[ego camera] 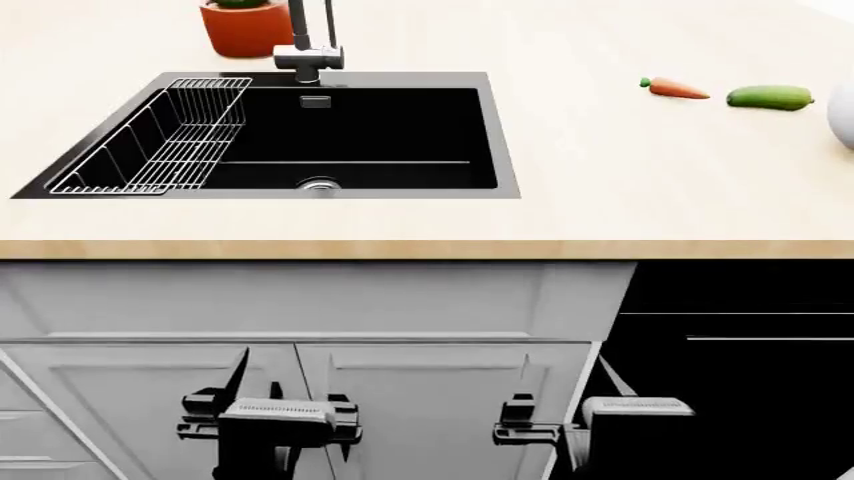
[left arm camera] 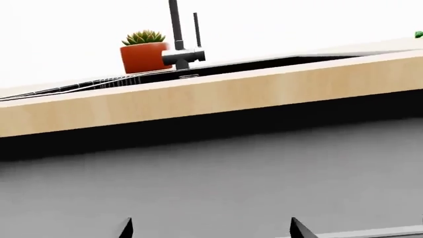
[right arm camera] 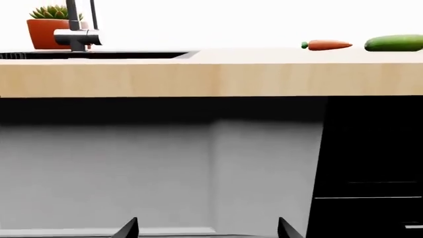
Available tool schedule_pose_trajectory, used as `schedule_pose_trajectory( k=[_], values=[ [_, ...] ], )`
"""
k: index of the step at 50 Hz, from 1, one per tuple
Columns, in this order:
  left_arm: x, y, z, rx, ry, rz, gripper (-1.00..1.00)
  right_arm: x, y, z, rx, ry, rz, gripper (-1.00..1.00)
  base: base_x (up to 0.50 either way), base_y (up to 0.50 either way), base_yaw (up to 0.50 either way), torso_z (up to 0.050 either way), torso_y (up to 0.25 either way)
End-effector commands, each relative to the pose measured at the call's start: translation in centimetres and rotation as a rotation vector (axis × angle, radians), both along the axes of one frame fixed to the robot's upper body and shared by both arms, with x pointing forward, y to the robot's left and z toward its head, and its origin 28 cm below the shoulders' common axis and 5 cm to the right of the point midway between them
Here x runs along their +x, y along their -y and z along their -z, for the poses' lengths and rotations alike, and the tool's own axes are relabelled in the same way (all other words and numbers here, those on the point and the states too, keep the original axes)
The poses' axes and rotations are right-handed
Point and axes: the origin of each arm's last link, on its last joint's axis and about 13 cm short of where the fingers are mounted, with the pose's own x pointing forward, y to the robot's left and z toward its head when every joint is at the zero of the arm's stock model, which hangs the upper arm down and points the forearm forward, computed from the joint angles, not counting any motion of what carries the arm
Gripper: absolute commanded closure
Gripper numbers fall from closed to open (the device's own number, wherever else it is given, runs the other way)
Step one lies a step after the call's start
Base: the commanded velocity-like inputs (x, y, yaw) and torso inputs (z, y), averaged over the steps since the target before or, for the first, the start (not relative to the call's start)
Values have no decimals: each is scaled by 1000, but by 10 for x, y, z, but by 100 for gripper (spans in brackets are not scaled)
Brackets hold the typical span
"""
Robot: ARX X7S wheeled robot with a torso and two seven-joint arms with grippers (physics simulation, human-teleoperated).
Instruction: Place the two vegetables and bowl onto the tray for setting up a vegetable dip station.
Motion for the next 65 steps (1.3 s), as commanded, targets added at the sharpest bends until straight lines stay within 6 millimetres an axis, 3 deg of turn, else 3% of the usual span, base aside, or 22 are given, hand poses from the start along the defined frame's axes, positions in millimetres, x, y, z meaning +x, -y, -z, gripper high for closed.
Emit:
schedule_pose_trajectory(
  k=[1, 16, 17, 18, 19, 20, 21, 22, 24, 25, 26, 27, 28, 29, 30, 31, 37, 38, 41, 42, 52, 65],
  values=[
    [0, 0, 0, 15, 33, -14, -100, 0, 0, 0, -10, 18, 24, -100, 0, 0, 0, 0, 0],
    [1, 0, 0, -7, 58, -8, -100, 0, 0, 0, -55, 34, 44, -100, 0, 0, 0, 0, 0],
    [38, -21, -59, -152, 208, -142, -100, 36, 13, -57, 17, 173, 104, -100, 0, 0, 0, 0, 0],
    [55, -15, -113, -160, 297, -88, -100, 57, -12, -117, -21, 338, -10, -100, 0, 0, 0, 0, 0],
    [54, -7, -157, -123, 335, -22, -100, 62, -9, -176, -176, 486, -75, -100, 0, 0, 0, 0, 0],
    [41, 0, -187, -31, 331, 33, -100, 54, -6, -231, -288, 624, -52, -100, 0, 0, 0, 0, 0],
    [22, -8, -217, 79, 358, 1, -100, 35, -3, -277, -300, 769, -18, -100, 0, 0, 0, 0, 19],
    [36, -25, -230, 155, 255, -188, -100, 21, 0, -304, -267, 835, 5, -100, 0, 0, 0, 0, 0],
    [33, -21, -273, 107, 262, -345, -100, 29, -1, -290, -203, 565, -9, -100, 0, 0, 0, 0, 5],
    [32, -16, -285, 91, 227, -416, -100, 47, 12, -310, -220, 403, 24, -100, 0, 0, 0, 0, 0],
    [21, -10, -317, 19, 263, -472, -100, 59, 59, -330, -102, 265, 236, -100, 0, 0, 0, 0, 0],
    [6, -5, -348, -31, 279, -386, -100, 67, 16, -355, -99, 156, 65, -100, 0, 0, 0, 0, 0],
    [-16, -2, -375, -57, 298, -299, -100, 59, 22, -404, -318, 398, 177, -100, 0, 0, 0, 0, 0],
    [-27, 2, -410, -69, 255, -193, -100, 57, 28, -423, -502, 551, 264, -100, 0, 0, 0, 0, 0],
    [-54, 3, -435, -77, 264, -90, -100, 46, 51, -442, -534, 683, 382, -100, 0, 0, 0, 0, 0],
    [-66, 5, -440, -72, 172, 22, -100, 41, 77, -443, -498, 651, 505, -100, 0, 0, 0, 0, 0],
    [-59, 7, -454, -70, 220, 24, -100, 42, 29, -426, -162, 475, 543, -100, 0, 0, 0, 0, 0],
    [-58, 7, -455, -71, 223, 27, -100, 38, 22, -421, -140, 418, 485, -100, 0, 0, 0, 0, 0],
    [-54, 8, -456, -86, 227, 27, -100, 18, 5, -407, -129, 217, 31, -100, 0, 0, 0, 0, 0],
    [-52, 9, -455, -88, 229, 31, -100, 16, 4, -404, -117, 187, -31, -100, 0, 0, 0, 0, 0],
    [-36, 4, -437, -120, 208, 21, -100, 17, 10, -393, -83, 161, -17, -100, 0, -317, 0, 0, 0],
    [-38, 5, -438, -114, 229, 44, -100, 16, 8, -393, -117, 194, -71, -100, 0, -500, 0, 0, 0]
  ],
)
